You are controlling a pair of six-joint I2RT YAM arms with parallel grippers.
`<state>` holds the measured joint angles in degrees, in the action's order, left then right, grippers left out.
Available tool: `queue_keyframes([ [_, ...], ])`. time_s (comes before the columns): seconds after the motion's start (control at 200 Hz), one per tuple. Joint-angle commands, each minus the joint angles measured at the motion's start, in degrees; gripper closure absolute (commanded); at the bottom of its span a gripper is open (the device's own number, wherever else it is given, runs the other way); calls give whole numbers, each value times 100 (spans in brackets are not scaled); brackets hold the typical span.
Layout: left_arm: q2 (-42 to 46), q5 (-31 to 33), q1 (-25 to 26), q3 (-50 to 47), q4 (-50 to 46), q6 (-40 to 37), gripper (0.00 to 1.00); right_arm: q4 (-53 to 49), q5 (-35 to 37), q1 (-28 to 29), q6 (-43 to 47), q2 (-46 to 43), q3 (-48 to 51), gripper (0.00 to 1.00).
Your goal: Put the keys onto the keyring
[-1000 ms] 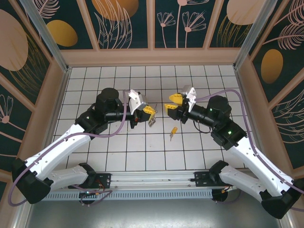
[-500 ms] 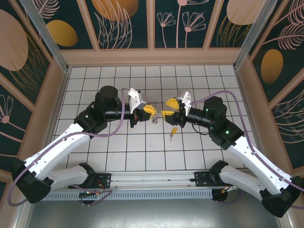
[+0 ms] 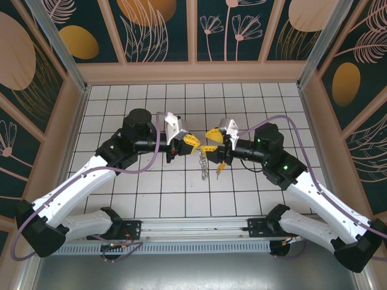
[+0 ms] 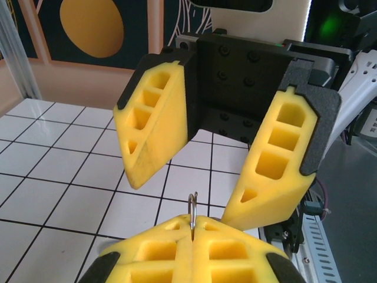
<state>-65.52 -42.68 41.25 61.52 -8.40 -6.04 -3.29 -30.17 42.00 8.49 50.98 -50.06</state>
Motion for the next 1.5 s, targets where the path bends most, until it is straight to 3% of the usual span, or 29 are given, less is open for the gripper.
queue_keyframes([
  [0.0, -22, -165, 20, 150, 45, -157, 100, 172, -136, 67, 64, 52, 1, 53],
  [0.11, -23, -171, 19, 161, 91, -163, 100, 117, -173, 80, 99, 63, -11, 60],
  [0.5, -61, -107, 15, 220, -10, -254, 100, -56, -357, 98, 245, 16, -39, 100],
  [0.726, -136, 111, 20, 297, -395, -493, 100, -100, -19, 107, 350, -162, 32, 100],
  [0.821, -158, 256, 16, 345, -654, -652, 87, -302, 283, 107, 496, -185, -43, 100],
  [0.901, -217, 385, 14, 454, -945, -848, 84, -527, 327, 132, 622, -162, -129, 100],
  [1.101, -399, 424, 18, 705, -1421, -1144, 83, -899, 533, 359, 863, 13, -317, 100],
  [1.491, -506, 323, 21, 704, -1462, -1207, 87, -1086, 665, 589, 1028, 224, -455, 100],
])
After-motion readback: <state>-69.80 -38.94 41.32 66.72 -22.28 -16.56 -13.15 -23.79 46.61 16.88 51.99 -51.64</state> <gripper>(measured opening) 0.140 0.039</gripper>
